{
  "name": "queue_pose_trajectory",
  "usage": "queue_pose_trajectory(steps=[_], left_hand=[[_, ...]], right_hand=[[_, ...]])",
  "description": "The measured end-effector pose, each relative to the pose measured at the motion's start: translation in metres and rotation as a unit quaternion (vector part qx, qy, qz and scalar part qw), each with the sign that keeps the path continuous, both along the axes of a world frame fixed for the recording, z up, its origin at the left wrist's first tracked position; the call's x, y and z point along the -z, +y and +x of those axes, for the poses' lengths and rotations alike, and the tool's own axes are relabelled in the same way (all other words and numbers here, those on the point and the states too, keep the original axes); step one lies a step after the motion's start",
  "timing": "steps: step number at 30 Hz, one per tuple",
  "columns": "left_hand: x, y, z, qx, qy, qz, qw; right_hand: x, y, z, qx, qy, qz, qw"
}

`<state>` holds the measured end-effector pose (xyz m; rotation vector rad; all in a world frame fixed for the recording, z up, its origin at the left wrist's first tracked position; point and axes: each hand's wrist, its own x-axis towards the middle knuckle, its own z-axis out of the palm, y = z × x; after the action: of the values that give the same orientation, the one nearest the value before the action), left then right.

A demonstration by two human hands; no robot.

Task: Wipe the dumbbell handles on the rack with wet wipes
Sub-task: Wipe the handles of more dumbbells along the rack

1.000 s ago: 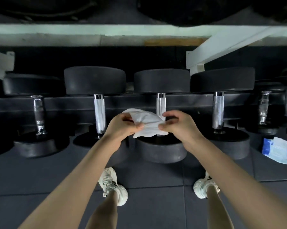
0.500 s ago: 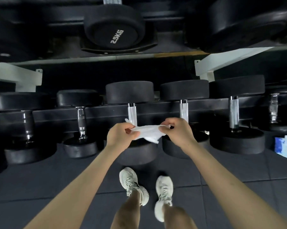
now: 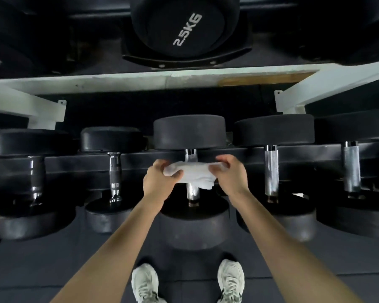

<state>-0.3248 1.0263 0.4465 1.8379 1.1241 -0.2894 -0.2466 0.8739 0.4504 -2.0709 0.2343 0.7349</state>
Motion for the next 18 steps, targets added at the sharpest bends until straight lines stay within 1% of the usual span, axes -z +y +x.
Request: queue_pose_trajectory(steps=[3, 5, 6, 7, 10, 13, 15, 18], left_hand=[[0.02, 0.008, -0.001, 0.02, -0.002, 0.074, 0.997], [0.026, 0.01, -0.006, 0.018, -0.038, 0.11, 0.993], [0.027, 0.01, -0.008, 0.016, -0.059, 0.105, 0.993], [0.029, 0.011, -0.009, 0.016, -0.079, 0.077, 0.994], [0.031, 0.01, -0.006, 0.019, -0.115, -0.049, 0.992], [0.039, 0.007, 0.004, -0.038, -0.138, -0.149, 0.978], [0.044, 0.003, 0.01, -0.072, -0.148, -0.193, 0.967], [0.053, -0.005, 0.012, -0.073, -0.146, -0.213, 0.963]], right_hand=[[0.013, 0.016, -0.013, 0.004, -0.022, -0.08, 0.997], [0.017, 0.02, -0.025, 0.025, -0.065, -0.116, 0.991], [0.017, 0.022, -0.03, 0.031, -0.089, -0.13, 0.987], [0.018, 0.024, -0.035, 0.033, -0.116, -0.146, 0.982], [0.025, 0.031, -0.04, 0.026, -0.174, -0.203, 0.963], [0.034, 0.032, -0.029, 0.022, -0.177, -0.24, 0.954], [0.038, 0.031, -0.023, 0.028, -0.179, -0.221, 0.958], [0.039, 0.029, -0.025, 0.052, -0.176, -0.13, 0.974]])
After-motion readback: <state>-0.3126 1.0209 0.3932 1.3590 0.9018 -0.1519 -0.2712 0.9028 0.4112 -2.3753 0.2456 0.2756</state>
